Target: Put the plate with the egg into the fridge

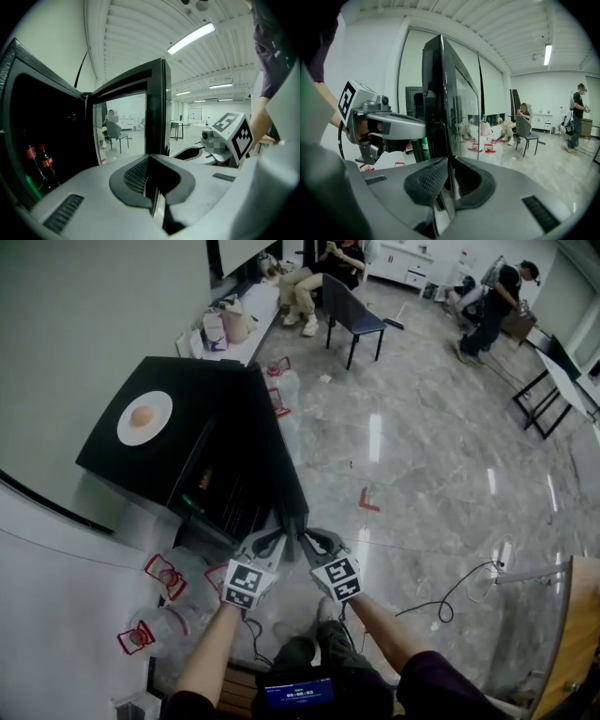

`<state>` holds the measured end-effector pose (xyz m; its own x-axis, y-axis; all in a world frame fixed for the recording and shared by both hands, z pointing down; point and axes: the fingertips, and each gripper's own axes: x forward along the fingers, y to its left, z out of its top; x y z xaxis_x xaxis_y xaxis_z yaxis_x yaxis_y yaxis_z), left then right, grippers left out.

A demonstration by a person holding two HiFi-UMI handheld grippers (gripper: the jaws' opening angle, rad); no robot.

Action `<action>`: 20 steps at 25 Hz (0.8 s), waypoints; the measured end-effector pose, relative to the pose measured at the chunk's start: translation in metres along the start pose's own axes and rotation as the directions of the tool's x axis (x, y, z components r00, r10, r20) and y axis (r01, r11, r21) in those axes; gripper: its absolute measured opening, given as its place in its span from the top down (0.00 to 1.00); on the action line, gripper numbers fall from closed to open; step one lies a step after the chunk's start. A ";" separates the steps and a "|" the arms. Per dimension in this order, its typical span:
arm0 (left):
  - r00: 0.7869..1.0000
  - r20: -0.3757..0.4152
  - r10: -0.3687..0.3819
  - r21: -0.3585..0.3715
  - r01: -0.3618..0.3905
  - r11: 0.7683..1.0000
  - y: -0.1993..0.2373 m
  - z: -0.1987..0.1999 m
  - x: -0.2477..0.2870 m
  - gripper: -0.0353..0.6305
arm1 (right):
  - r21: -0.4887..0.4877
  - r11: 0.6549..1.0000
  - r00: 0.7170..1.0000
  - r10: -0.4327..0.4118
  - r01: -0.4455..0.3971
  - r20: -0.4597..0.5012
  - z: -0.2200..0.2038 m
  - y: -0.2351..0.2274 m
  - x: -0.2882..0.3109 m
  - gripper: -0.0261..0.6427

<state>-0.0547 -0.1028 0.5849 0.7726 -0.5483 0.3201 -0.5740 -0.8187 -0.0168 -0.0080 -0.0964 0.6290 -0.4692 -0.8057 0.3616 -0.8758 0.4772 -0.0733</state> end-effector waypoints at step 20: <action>0.997 -0.021 -0.077 0.054 0.079 0.995 -0.085 0.045 0.160 0.93 | 0.059 0.964 0.963 -0.263 0.260 0.056 -0.027 -0.153 -0.120 0.95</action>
<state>0.1292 -0.1288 0.5951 0.8088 -0.4794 0.3406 -0.4960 -0.8673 -0.0430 0.1854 -0.0636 0.6221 -0.2280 -0.9210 0.3160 -0.9727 0.2299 -0.0319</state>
